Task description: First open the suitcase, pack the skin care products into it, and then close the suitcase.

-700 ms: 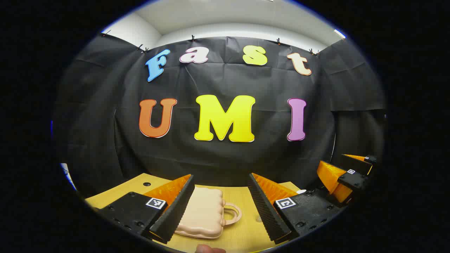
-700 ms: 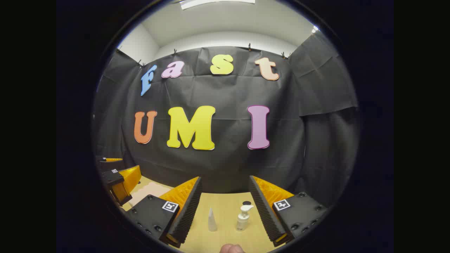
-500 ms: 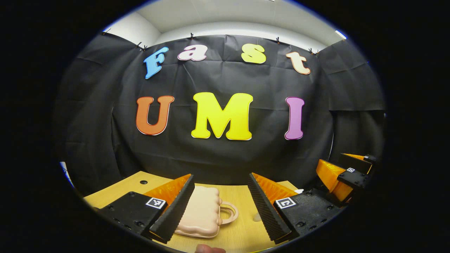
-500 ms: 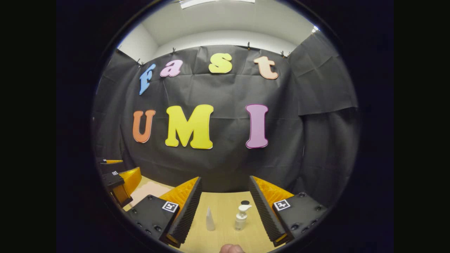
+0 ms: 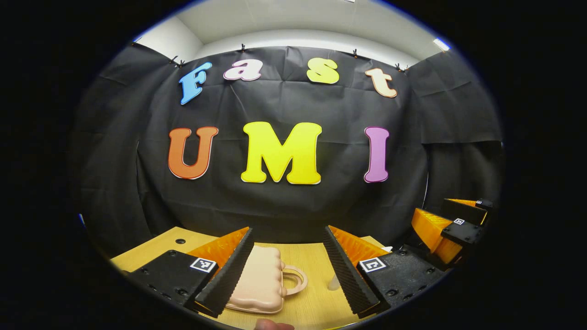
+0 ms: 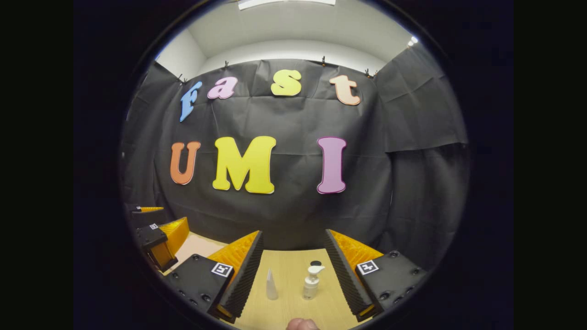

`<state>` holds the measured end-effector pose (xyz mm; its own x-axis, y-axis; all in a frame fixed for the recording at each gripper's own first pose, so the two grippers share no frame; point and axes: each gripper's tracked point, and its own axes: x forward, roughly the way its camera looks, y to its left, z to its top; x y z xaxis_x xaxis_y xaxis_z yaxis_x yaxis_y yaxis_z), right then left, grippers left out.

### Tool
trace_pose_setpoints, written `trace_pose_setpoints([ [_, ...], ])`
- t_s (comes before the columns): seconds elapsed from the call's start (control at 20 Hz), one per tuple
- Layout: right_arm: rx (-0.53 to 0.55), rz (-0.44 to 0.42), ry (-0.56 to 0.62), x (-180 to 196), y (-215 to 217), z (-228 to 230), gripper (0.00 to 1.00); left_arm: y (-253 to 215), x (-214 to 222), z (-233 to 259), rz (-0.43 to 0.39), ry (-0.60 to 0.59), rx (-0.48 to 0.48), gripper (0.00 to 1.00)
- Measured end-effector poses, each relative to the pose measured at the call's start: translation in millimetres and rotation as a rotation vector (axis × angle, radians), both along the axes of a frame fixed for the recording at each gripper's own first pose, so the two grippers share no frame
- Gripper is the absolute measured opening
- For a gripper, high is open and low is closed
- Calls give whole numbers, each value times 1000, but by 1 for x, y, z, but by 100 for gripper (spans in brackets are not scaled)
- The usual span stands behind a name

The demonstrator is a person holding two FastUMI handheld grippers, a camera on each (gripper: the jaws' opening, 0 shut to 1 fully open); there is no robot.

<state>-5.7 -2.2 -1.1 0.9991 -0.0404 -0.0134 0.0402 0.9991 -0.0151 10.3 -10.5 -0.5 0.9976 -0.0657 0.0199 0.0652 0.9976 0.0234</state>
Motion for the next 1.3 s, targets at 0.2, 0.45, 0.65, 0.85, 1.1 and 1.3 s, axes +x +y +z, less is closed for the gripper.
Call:
trace_pose_setpoints([
  [0.2,10,10,4,3,3,-1,77,0,2,-5,5,6,6,97],
  [0.45,7,29,20,5,-1,-9,77,-5,2,-20,-8,37,41,97],
  [0.65,-16,14,37,5,-23,-19,80,-16,6,-44,-64,82,97,97],
  [0.85,-26,-25,67,3,-54,-32,80,-25,18,-91,-117,178,229,98],
  [1.1,-44,-93,110,-3,-93,-48,80,-37,36,-143,-245,241,536,99],
  [1.3,-54,-149,132,-9,-123,-56,80,-30,60,-193,-308,326,834,99],
])
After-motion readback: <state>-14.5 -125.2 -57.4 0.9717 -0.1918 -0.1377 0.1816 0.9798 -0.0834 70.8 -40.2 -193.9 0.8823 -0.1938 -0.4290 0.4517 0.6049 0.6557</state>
